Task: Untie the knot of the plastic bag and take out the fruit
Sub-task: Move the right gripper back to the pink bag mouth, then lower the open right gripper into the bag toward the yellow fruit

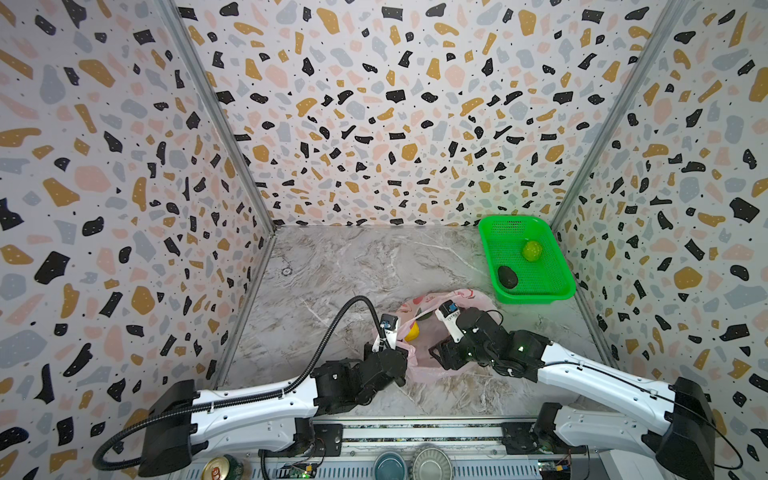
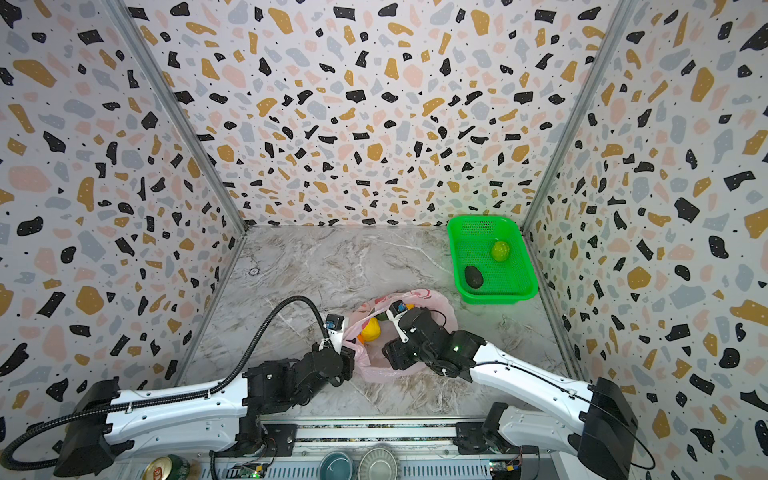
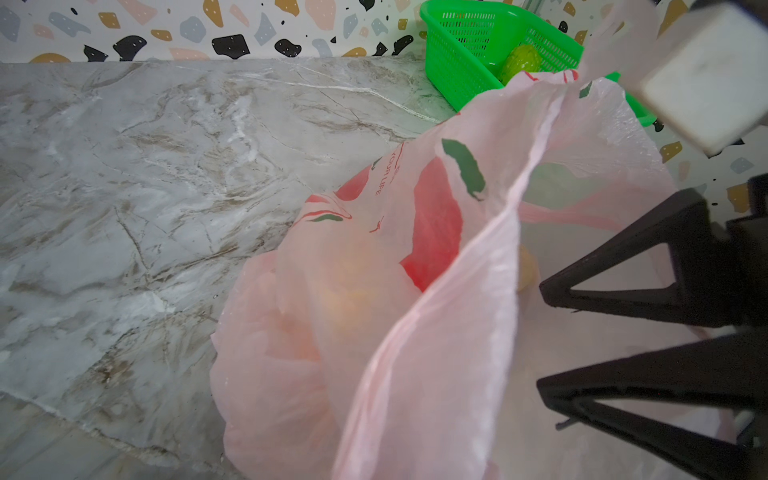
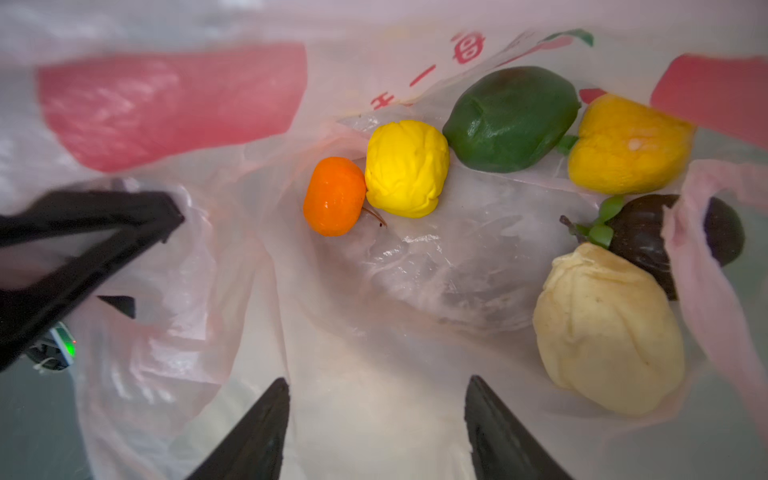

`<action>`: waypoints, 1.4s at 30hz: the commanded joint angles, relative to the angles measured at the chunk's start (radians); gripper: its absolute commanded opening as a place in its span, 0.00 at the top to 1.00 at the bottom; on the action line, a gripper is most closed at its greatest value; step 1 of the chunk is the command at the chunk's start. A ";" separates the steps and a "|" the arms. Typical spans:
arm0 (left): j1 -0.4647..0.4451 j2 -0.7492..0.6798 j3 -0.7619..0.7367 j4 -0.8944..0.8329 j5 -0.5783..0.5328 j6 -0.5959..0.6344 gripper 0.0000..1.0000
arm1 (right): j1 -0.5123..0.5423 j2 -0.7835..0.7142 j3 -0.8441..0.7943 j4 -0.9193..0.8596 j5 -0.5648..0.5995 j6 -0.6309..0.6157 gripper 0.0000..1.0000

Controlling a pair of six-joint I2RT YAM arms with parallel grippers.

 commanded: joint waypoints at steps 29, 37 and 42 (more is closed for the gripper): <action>0.006 -0.098 -0.037 -0.141 0.020 0.039 1.00 | -0.066 0.500 0.140 0.452 -0.011 0.321 0.21; 0.007 -0.095 -0.020 -0.104 0.007 0.086 1.00 | -0.046 0.560 0.141 0.511 0.034 0.369 0.13; 0.006 -0.094 -0.008 -0.049 -0.002 0.153 1.00 | -0.041 0.605 0.157 0.523 0.054 0.381 0.11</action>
